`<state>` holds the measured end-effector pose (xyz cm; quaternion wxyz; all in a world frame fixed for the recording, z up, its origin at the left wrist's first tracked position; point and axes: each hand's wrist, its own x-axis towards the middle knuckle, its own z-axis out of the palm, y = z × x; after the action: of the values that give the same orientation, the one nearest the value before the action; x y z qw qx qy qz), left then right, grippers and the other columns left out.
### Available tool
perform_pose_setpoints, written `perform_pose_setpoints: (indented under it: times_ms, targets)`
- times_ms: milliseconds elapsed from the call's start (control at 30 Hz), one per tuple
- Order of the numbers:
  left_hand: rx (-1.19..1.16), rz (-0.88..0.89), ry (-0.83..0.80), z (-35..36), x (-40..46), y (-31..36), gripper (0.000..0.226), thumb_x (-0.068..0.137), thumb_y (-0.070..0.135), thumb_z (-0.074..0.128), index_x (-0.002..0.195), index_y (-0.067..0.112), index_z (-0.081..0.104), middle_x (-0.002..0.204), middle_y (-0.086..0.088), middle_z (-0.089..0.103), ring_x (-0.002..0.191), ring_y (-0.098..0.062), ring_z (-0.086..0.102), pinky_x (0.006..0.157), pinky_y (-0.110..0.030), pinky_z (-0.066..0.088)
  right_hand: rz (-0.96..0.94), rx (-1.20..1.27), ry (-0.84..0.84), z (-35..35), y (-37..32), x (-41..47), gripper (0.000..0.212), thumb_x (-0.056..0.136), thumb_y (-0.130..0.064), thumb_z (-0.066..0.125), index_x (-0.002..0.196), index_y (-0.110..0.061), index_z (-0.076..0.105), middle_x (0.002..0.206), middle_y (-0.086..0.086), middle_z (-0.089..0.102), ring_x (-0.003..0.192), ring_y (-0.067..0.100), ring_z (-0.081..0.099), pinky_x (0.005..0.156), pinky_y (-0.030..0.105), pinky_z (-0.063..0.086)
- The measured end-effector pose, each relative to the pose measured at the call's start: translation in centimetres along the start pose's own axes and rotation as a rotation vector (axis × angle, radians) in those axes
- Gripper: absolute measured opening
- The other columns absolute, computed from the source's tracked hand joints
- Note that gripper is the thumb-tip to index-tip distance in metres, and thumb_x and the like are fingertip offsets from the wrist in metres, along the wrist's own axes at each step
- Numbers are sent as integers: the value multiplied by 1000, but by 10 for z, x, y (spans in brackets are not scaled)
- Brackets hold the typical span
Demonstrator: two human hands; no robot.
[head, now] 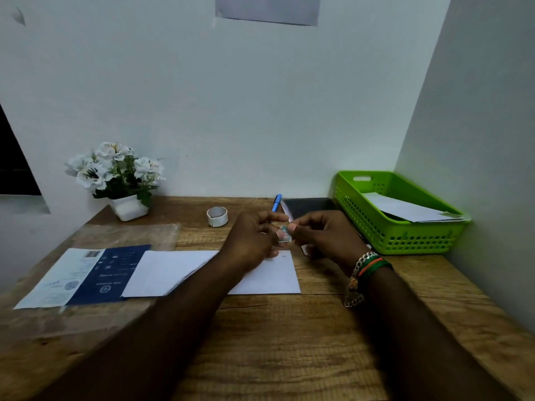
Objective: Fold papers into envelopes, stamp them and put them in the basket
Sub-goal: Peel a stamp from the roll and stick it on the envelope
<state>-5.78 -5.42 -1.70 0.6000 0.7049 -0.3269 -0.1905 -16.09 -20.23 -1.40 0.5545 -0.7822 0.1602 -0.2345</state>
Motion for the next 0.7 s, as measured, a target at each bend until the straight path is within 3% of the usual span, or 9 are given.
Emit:
perform_pose_setpoints:
  times_ms: [167,300,367,467,533,600,700]
  targets:
    - [13,-2,16,-1,1,-3,25,97,5,67,117,18,74,91,-7,79,83,-17,77,70,-31,60,9,2,-50,0,-1,-1,22,86,-24,79,89,-3,78,69,12,69,52,12,59,51,26,43]
    - [15,-10,-3,-1,2,-2,27,96,0,68,117,15,73,92,-9,79,84,-18,78,70,-30,60,-2,-57,-24,2,4,2,12,91,-16,74,84,-6,76,71,12,71,60,26,59,59,36,47]
    - [74,-8,-18,-1,0,-1,23,92,6,74,114,14,73,83,-7,79,77,-15,77,68,-29,61,15,-92,-4,5,7,5,15,95,-17,70,82,-11,75,72,12,73,64,24,63,63,38,50]
    - [313,54,64,-5,-1,2,15,90,14,78,104,17,74,72,-1,76,64,-7,73,64,-25,57,92,-78,25,5,7,7,21,100,-19,62,82,-10,70,66,10,67,52,17,58,53,30,47]
    - [441,120,164,-10,2,3,6,92,19,77,98,19,75,74,4,74,66,-5,70,66,-21,51,107,-180,-6,6,7,6,22,100,-20,62,84,-7,69,62,7,64,44,13,54,49,26,44]
    - [504,151,212,-15,4,3,2,92,17,76,94,18,76,79,7,70,72,-4,66,66,-16,46,92,-356,-35,9,9,6,24,98,-22,64,81,-8,70,59,3,64,45,11,53,55,28,45]
    - [551,147,150,-15,5,-2,5,90,14,77,87,18,77,80,7,71,75,-6,66,69,-21,47,79,-436,6,12,12,8,28,94,-24,68,71,-11,71,52,-5,61,47,6,53,61,28,45]
